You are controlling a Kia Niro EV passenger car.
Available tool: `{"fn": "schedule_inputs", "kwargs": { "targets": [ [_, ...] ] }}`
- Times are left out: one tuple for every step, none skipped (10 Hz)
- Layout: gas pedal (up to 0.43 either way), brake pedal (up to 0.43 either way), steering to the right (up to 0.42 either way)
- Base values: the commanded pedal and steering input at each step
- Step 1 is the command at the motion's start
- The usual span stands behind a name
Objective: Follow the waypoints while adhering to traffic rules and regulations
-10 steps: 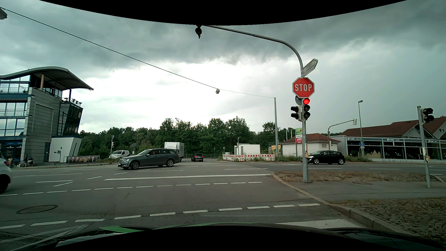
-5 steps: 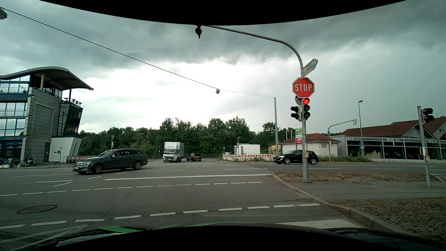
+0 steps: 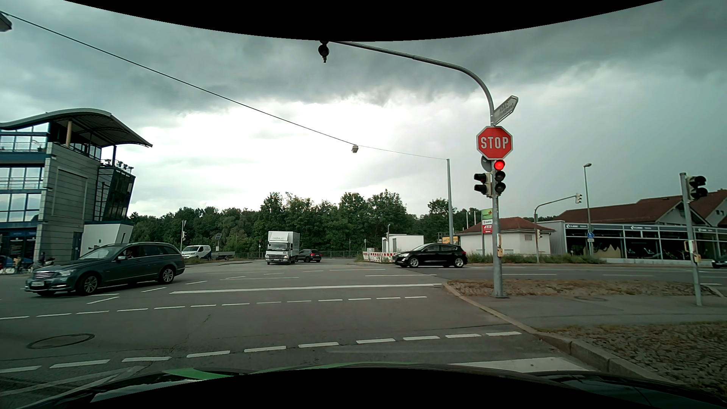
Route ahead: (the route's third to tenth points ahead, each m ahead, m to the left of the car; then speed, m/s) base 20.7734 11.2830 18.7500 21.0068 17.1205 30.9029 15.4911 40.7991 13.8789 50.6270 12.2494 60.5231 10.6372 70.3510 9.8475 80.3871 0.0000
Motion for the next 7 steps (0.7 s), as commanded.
{"fn": "schedule_inputs", "kwargs": {
  "targets": [
    [0.000, 0.329, -0.094],
    [0.000, 0.329, -0.095],
    [0.000, 0.329, -0.095],
    [0.000, 0.329, -0.094],
    [0.000, 0.329, -0.095],
    [0.000, 0.329, -0.094],
    [0.000, 0.329, -0.095]
  ]
}}
